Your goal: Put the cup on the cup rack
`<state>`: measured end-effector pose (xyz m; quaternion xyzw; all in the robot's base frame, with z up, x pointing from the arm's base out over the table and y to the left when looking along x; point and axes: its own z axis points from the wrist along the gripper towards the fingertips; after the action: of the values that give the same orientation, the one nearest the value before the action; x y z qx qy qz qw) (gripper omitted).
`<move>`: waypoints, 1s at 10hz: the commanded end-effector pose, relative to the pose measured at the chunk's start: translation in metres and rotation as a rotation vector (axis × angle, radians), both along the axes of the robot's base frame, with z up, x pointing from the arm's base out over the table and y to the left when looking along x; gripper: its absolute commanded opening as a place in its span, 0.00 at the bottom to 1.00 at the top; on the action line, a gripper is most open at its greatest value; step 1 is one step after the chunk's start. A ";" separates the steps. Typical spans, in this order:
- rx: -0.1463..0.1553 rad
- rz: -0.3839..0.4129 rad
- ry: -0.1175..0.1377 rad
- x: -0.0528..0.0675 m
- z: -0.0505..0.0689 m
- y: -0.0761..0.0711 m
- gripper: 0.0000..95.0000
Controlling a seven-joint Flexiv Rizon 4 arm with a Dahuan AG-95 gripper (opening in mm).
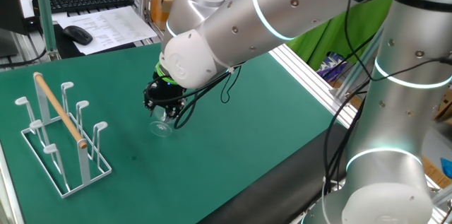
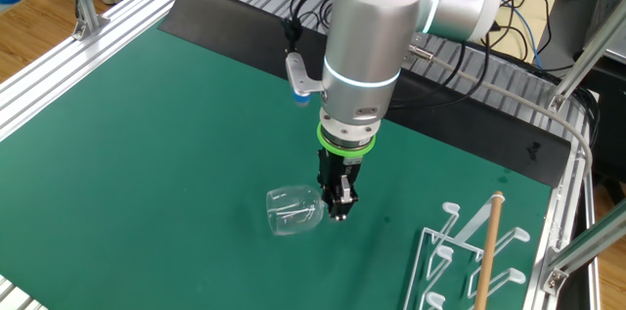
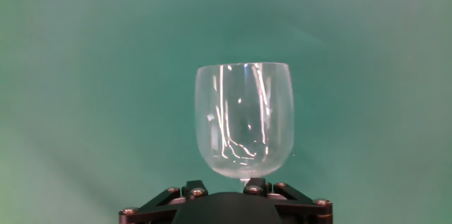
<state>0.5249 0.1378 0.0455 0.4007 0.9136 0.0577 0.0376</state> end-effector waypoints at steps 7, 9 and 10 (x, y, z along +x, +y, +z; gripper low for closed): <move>-0.023 0.051 0.001 0.000 -0.013 -0.005 0.20; -0.024 0.069 -0.004 0.000 -0.018 -0.008 0.00; -0.019 0.071 -0.004 -0.001 -0.019 -0.009 0.00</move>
<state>0.5251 0.1287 0.0261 0.3676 0.9277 0.0498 0.0422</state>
